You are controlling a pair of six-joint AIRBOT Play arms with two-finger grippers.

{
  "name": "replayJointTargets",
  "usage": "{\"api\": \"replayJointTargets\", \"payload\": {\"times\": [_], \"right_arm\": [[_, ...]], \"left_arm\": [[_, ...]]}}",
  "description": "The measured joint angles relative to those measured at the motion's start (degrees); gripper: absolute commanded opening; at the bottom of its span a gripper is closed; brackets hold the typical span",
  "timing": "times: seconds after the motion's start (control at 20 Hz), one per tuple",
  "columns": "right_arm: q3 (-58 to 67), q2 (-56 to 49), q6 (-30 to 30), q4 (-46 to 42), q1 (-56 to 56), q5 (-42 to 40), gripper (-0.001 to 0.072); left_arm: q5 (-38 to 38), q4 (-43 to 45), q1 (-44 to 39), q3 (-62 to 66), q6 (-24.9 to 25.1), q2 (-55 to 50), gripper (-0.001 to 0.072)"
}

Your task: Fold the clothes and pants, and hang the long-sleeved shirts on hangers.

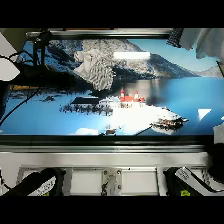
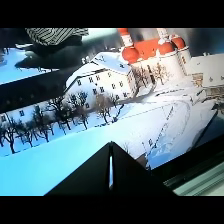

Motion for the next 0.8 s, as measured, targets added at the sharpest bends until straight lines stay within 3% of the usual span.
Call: {"api": "replayJointTargets", "payload": {"times": [0.5,0.8], "right_arm": [[0.0,0.1,-3.9,3.8,-0.4,-4.1,0.0014],[-0.1,2.2,-4.1,4.1,-0.4,3.0,0.0014]], "left_arm": [[1.2,0.0,0.0,-0.3,0.0,0.0,0.0013],[1.2,0.0,0.0,-0.3,0.0,0.0,0.0013]]}}
